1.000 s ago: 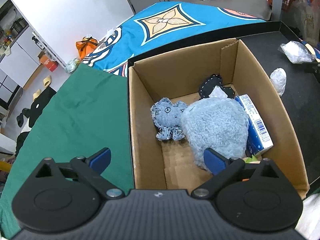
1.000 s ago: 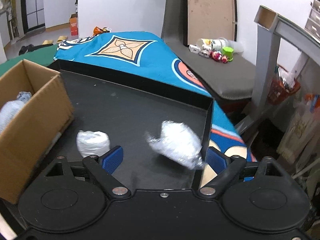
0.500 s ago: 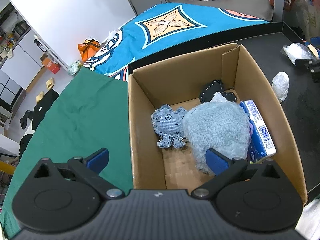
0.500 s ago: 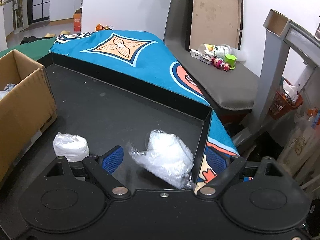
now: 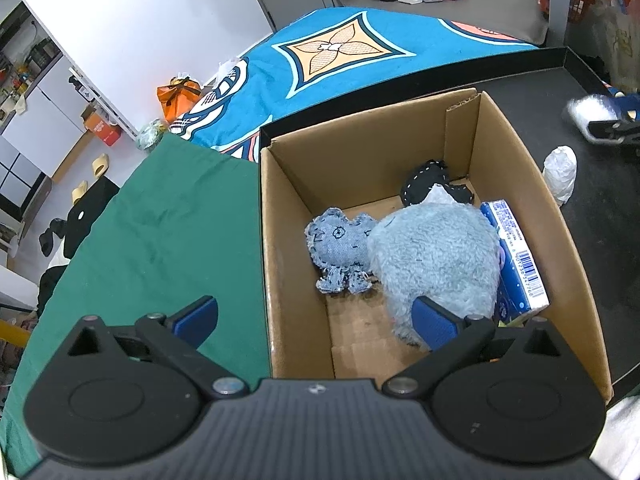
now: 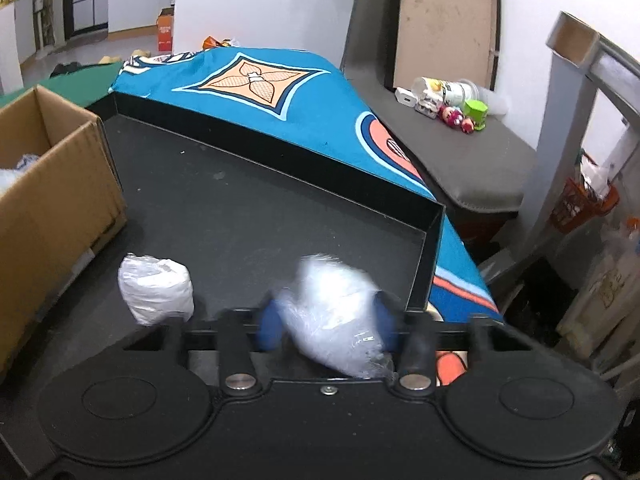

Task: Organize soft objects
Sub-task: 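Carry the plastic bag with the right tool over the box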

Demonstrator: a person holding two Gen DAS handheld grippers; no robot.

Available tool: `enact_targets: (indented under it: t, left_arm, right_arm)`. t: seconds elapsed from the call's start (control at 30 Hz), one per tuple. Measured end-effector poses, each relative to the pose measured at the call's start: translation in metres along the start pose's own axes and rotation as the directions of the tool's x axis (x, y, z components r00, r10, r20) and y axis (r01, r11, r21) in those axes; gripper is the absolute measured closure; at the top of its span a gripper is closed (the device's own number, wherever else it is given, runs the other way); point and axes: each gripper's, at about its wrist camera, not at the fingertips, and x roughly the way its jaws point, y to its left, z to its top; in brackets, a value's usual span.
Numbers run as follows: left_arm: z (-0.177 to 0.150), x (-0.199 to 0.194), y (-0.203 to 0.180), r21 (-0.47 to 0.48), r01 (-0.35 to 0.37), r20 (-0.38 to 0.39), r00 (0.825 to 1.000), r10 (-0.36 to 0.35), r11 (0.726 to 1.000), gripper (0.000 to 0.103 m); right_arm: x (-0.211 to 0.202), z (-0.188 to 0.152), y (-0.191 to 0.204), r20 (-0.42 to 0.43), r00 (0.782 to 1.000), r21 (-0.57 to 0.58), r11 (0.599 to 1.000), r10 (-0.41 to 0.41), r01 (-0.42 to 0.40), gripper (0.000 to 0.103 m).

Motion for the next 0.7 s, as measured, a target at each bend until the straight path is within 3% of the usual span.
enact_targets:
  t: [0.23,0.7]
  left_arm:
    - [-0.003,-0.006,0.005,-0.01,0.014,0.019,1.0,-0.014,1.0,0.0]
    - [-0.017,-0.024,0.022,-0.04,0.062,0.081,0.995,-0.059,0.997,0.001]
  right_arm:
    - [-0.016,-0.008,-0.001,-0.028,0.999,0.047,0.999,0.019,-0.018,0.077]
    - [-0.059,-0.001,0.021,-0.005,1.0,0.06,0.998,0.011,-0.011,0.078]
